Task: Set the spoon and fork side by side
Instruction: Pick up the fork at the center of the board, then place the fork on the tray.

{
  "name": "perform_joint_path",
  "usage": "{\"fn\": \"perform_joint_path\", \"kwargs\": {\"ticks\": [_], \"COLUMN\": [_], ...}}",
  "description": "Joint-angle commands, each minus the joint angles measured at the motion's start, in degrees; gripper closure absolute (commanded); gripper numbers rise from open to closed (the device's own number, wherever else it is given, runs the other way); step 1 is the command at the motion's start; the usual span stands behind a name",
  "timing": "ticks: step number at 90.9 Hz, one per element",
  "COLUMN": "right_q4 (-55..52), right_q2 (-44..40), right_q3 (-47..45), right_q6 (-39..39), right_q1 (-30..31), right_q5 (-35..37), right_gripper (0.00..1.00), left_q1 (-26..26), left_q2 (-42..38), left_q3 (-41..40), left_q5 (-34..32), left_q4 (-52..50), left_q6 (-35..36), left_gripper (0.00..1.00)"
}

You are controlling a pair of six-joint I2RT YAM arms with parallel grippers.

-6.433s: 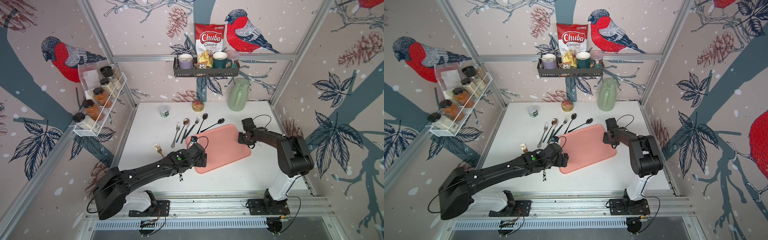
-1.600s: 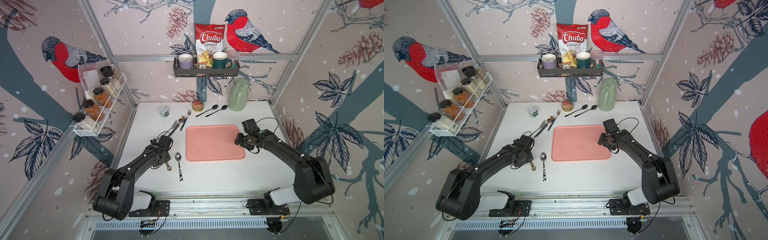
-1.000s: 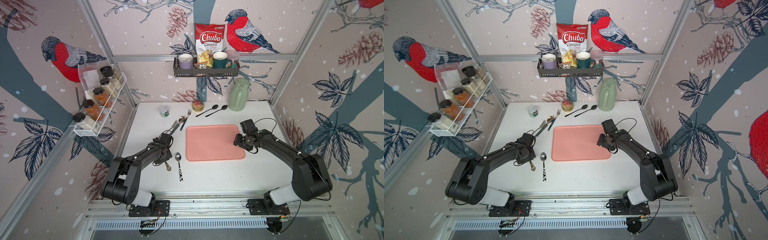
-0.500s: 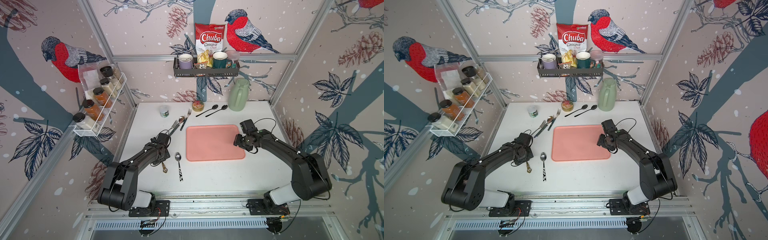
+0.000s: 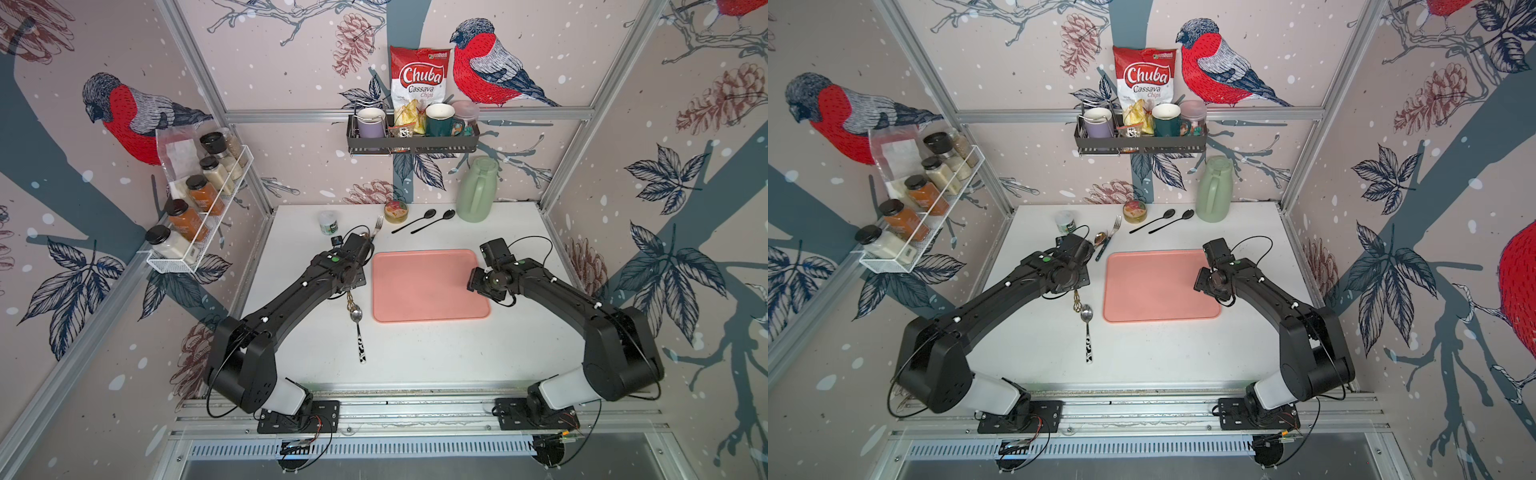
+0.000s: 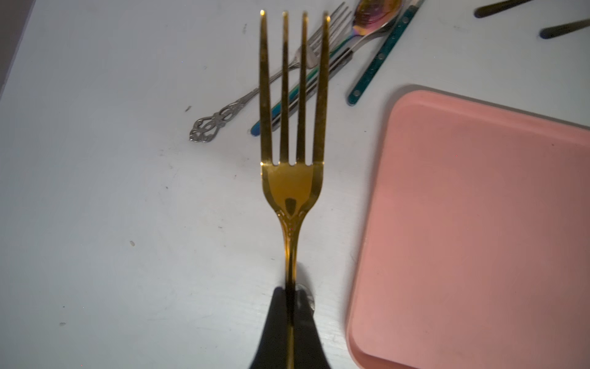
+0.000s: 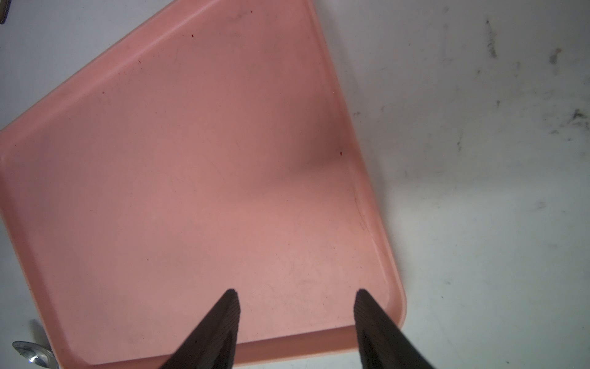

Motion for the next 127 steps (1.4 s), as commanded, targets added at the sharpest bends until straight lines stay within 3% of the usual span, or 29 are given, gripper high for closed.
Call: {"fn": "perform_joint_path", "kwargs": {"ticks": [1,42,79,102,115,127], "right_q4": [0.21,1.90,1.93,2.30,2.34,1.88], "right_q2": [-0.79,-1.28,-2.06,-1.60,-2.11,-2.55], "right_q3": [-0.43,-2.02,-2.33,-2.38,-2.36,-1.74], "right_q6": [0.14,0.73,0.76,1.19,1.68,2.65], "right_q1": [0.02,0.09,0.07,0.11,0.41,1.56], "right_q5": [-0.63,-2.88,-3.08,-3.53,-3.53,-3.03], "right_gripper": [0.41,0.40,0.40,0.40,0.40,0.40], "left_q1": [-3.13,-6.45,-6.39,-6.30,-5.80,-5.77], "left_q2": [4.16,25.78,32.08,31.02,30.21,29.02], "left_q3": [5.35,18.58,17.46,13.88,12.70,13.67], "left_q5": [-2.20,0.21,1.63,0.89,2.33,0.67], "left_q4": [-2.35,-1.92,2.81,4.84,5.40,3.60], "left_q6": [2.14,4.96,2.11,-0.89,-1.12,0.42], "left_gripper": [0.98,0.98,0.98,0.97,0.79,0.68]}}
